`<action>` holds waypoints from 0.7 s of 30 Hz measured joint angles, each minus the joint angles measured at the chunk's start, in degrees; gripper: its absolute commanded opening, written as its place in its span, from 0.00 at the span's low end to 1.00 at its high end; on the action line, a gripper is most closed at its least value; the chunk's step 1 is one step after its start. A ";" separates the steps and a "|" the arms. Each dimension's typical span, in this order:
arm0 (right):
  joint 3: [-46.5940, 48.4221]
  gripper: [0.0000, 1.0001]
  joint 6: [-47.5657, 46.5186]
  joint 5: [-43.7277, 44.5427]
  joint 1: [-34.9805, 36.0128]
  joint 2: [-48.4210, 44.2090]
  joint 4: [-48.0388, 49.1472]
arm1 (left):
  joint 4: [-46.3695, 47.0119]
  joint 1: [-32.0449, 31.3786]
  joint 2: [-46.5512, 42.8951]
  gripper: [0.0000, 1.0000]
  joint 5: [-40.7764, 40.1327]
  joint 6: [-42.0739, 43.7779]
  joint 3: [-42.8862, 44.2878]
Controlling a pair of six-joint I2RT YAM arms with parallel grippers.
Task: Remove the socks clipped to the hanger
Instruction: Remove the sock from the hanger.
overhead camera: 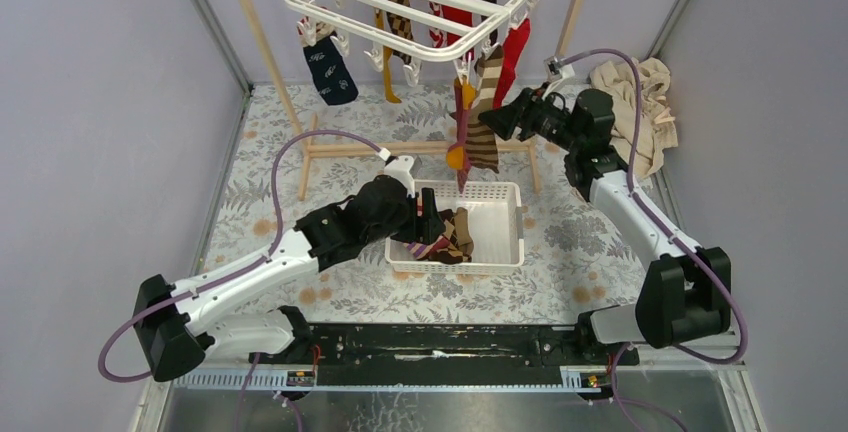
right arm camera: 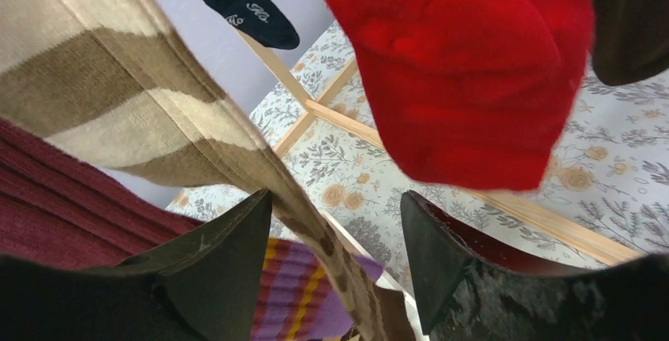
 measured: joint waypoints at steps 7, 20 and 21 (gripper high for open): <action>2.03 0.43 -1.68 0.79 3.91 1.95 -1.31 | 0.04 0.00 -1.55 0.72 0.72 -0.66 0.00; 1.09 0.14 -2.73 0.09 5.07 -4.76 -6.23 | 2.60 -1.09 -6.21 0.72 3.28 -4.63 0.02; 1.09 0.11 -3.10 0.33 5.11 -5.70 -7.32 | 3.10 -1.55 -6.32 0.72 3.32 -5.07 0.07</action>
